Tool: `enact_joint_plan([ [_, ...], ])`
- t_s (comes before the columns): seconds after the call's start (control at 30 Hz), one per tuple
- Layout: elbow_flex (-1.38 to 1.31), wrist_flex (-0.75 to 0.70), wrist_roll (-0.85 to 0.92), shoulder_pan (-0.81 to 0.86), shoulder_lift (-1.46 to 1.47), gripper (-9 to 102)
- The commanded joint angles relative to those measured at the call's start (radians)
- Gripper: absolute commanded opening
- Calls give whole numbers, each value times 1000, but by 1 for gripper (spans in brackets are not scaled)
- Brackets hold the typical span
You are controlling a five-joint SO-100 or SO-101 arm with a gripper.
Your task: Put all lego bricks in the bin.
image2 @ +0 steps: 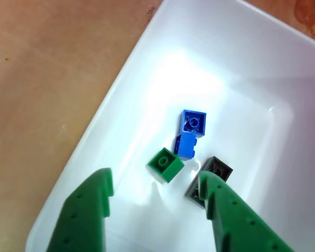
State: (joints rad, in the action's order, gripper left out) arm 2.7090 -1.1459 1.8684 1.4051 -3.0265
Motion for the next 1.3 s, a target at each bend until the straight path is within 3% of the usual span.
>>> enact_joint_plan([
  [0.0, -155, -107, -34, -61, 37, 19],
  [0.1, -377, -219, -158, -238, 153, 4],
  [0.17, -535, -249, -183, -407, 295, 0],
  [0.23, -548, -61, -222, -591, 449, 0],
  [0.3, -426, 272, -345, -727, 589, 0],
  [0.33, -371, 356, -362, -778, 657, 0],
  [0.4, -307, 472, -538, -882, 770, 0],
  [0.47, -304, 495, -738, -957, 851, 0],
  [0.57, -385, 463, -997, -1020, 962, 0],
  [0.7, -483, 403, -1149, -1094, 1089, 2],
  [0.8, -540, 373, -1212, -1129, 1170, 17],
  [1.27, -644, 408, -1189, -1104, 1359, 15],
])
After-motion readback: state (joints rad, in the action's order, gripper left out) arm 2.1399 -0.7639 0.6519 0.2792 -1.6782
